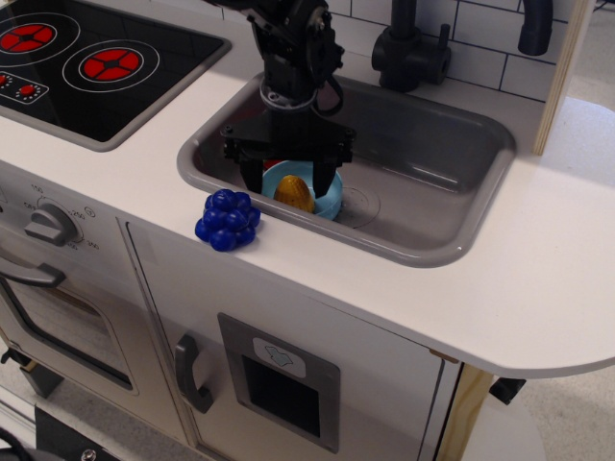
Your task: Take corn out of bowl sink
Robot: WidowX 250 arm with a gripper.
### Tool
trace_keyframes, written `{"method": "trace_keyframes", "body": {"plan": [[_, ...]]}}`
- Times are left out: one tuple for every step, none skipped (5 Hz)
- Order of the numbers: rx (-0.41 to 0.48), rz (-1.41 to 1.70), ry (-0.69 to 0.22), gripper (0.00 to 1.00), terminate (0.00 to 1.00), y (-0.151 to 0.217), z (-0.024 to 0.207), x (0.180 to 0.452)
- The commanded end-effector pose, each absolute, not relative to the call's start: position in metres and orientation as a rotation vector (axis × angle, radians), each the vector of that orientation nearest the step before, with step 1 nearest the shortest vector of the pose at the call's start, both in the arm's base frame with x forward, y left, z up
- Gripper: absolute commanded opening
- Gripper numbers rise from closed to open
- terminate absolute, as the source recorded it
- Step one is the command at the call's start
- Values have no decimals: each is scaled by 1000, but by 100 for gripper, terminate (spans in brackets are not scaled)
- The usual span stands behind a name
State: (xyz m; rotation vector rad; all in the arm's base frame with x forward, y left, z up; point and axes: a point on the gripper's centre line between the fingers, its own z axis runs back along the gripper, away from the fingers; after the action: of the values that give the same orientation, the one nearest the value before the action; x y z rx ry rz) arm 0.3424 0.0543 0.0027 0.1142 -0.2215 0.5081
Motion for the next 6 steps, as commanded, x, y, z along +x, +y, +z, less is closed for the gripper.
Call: {"method": "trace_keyframes", "body": {"plan": [[104, 547, -264, 0, 0, 56, 17, 352], [112, 576, -273, 0, 0, 58, 30, 356], [85, 633, -286, 0, 0, 59, 55, 361], [38, 664, -263, 0, 0, 54, 81, 364], [-2, 679, -223, 0, 0, 38, 97, 369], [1, 702, -186, 0, 0, 15, 91, 381]]}}
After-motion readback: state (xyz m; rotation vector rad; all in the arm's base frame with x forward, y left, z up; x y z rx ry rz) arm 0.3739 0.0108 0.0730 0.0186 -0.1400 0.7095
